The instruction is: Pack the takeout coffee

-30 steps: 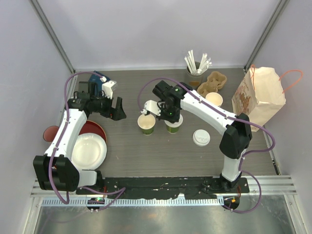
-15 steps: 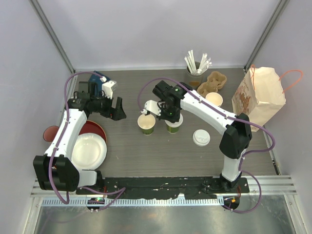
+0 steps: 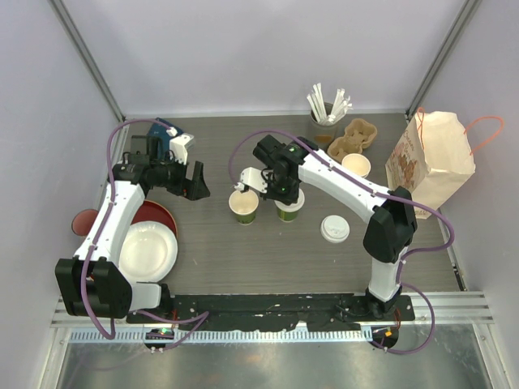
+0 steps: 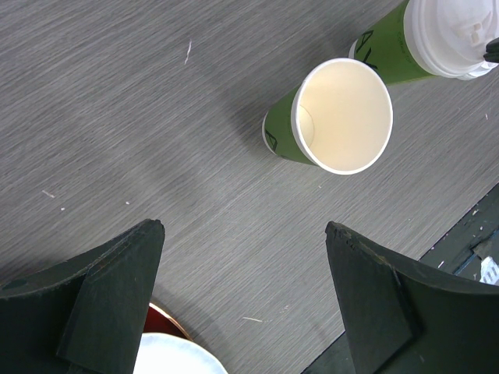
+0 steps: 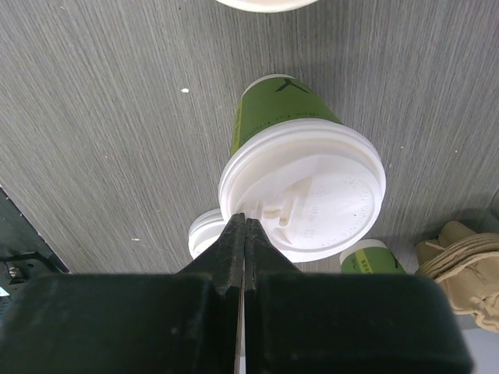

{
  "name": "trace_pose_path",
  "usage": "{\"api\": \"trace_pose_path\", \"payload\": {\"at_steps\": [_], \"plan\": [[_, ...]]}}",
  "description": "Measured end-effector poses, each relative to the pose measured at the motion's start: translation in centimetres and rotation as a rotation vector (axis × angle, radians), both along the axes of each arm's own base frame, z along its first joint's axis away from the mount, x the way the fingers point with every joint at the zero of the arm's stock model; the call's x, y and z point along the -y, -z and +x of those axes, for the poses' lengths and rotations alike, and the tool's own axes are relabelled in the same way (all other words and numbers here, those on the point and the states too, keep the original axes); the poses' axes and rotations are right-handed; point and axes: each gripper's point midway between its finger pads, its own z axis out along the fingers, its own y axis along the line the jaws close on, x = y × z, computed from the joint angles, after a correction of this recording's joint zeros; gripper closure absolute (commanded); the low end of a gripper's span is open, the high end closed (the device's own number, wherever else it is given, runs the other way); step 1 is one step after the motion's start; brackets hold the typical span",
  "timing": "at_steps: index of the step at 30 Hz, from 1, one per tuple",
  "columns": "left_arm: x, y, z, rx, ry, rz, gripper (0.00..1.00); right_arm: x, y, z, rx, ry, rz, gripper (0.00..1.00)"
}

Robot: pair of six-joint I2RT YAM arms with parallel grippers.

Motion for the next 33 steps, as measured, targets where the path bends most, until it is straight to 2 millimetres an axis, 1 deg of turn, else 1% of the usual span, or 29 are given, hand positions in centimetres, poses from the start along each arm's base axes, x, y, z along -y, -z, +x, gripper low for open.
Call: {"api": "trace_pose_path", "payload": {"at_steps": [1, 4, 5, 7, 8, 12, 14, 15, 16, 17, 19, 21, 22, 23, 24, 25, 27, 29, 30, 31, 32, 33], "plan": [[0.0, 0.0, 0.0, 0.0, 0.0, 0.0, 0.1, 0.0, 0.0, 0.0, 0.001, 0.0, -0.001, 0.98], [0.0, 0.0, 0.0, 0.0, 0.0, 0.0, 0.1, 0.1, 0.0, 0.1, 0.007, 0.004, -0.005, 0.8], [0.0, 0.0, 0.0, 0.0, 0.0, 0.0, 0.1, 0.1, 0.0, 0.2, 0.009, 0.006, -0.005, 0.73], [0.0, 0.0, 0.0, -0.001, 0.0, 0.0, 0.1, 0.1, 0.0, 0.2, 0.01, 0.014, -0.006, 0.69], [0.0, 0.0, 0.0, 0.0, 0.0, 0.0, 0.11, 0.2, 0.0, 0.2, 0.012, 0.013, -0.007, 0.64], [0.0, 0.0, 0.0, 0.0, 0.0, 0.0, 0.1, 0.2, 0.0, 0.3, 0.014, 0.015, -0.007, 0.59], [0.0, 0.0, 0.0, 0.0, 0.0, 0.0, 0.1, 0.1, 0.1, 0.3, 0.014, 0.016, -0.007, 0.54], [0.0, 0.0, 0.0, 0.0, 0.0, 0.0, 0.1, 0.1, 0.1, 0.3, 0.014, 0.019, -0.006, 0.5], [0.0, 0.0, 0.0, -0.001, 0.0, 0.0, 0.11, 0.1, 0.1, 0.3, 0.015, 0.019, -0.005, 0.39], [0.0, 0.0, 0.0, -0.001, 0.0, 0.0, 0.11, 0.1, 0.1, 0.3, 0.013, 0.022, -0.002, 0.3], [0.0, 0.0, 0.0, -0.001, 0.0, -0.001, 0.11, -0.2, -0.1, 0.2, 0.009, 0.031, 0.013, 0.27], [0.0, -0.1, 0.0, -0.003, -0.003, -0.003, 0.15, -0.6, -0.7, 0.3, 0.02, 0.036, 0.042, 0.22], [0.1, -0.3, 0.0, -0.004, -0.005, -0.006, 0.17, -1.0, -1.2, 0.5, 0.037, 0.05, 0.071, 0.16], [0.1, -0.6, 0.1, -0.001, -0.007, -0.012, 0.21, -1.3, -2.1, 0.6, 0.06, 0.067, 0.108, 0.14], [0.3, -1.3, 0.2, 0.005, -0.012, -0.024, 0.24, -1.6, -3.2, 0.9, 0.096, 0.093, 0.156, 0.13], [0.5, -2.0, 0.4, 0.015, -0.009, -0.033, 0.25, -1.9, -4.3, 1.2, 0.14, 0.12, 0.212, 0.07], [1.2, -4.0, 0.8, 0.048, -0.011, -0.057, 0.32, -1.6, -7.5, 1.7, 0.255, 0.232, 0.333, 0.03], [2.8, -6.3, 1.2, 0.088, 0.007, -0.08, 0.37, -0.3, -11.1, 2.2, 0.374, 0.385, 0.479, 0.03], [4.0, -7.4, 1.0, 0.102, 0.027, -0.096, 0.37, 0.4, -12.4, 2.4, 0.415, 0.454, 0.535, 0.03], [5.3, -8.2, 0.8, 0.109, 0.052, -0.114, 0.39, 1.7, -13.9, 2.7, 0.467, 0.553, 0.615, 0.04], [6.8, -8.8, 0.6, 0.112, 0.073, -0.135, 0.4, 2.9, -14.9, 2.9, 0.502, 0.637, 0.679, 0.06], [8.1, -9.1, 0.5, 0.105, 0.091, -0.153, 0.4, 4.1, -15.5, 2.9, 0.525, 0.721, 0.745, 0.11]]}}
